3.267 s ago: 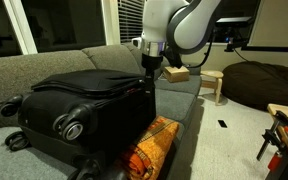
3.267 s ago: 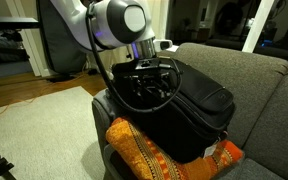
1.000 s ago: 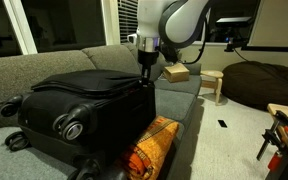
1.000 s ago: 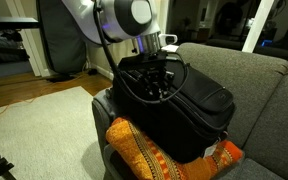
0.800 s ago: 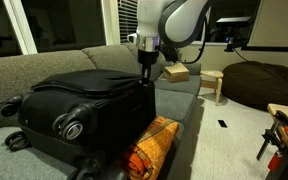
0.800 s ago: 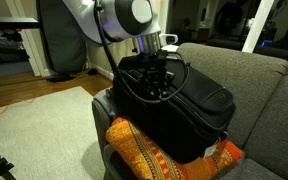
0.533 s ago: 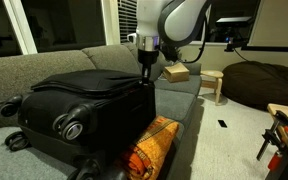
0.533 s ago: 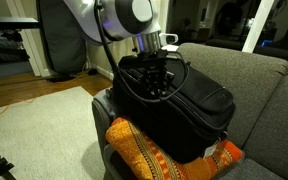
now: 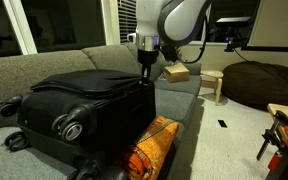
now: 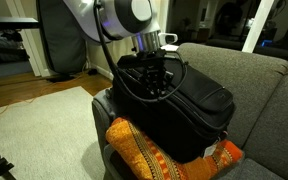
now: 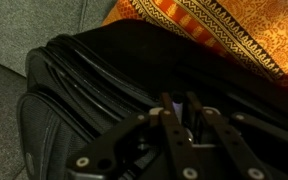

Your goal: Close the zipper

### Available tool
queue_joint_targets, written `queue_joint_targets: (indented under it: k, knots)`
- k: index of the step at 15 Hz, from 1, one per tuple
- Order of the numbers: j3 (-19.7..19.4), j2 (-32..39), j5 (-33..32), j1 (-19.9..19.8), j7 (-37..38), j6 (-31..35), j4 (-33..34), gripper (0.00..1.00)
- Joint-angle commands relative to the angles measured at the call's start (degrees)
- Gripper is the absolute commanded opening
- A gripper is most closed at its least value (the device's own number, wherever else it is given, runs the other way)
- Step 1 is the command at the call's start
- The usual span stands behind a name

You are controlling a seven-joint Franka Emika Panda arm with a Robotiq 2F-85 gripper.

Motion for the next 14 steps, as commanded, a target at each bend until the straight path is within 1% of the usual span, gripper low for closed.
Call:
queue_joint_targets:
  k: [1,7,14]
  knots:
    - [-0.09,-2.45,-0.45,2.08,3.14,-0.7,-1.32,0.06]
    - [-0.36,-4.03,-2.1,3.97,5.3,-2.06,-1.89,0.06]
    - [0.31,-5.34,-3.82,7.04,8.49,-3.33,-1.95,0.06]
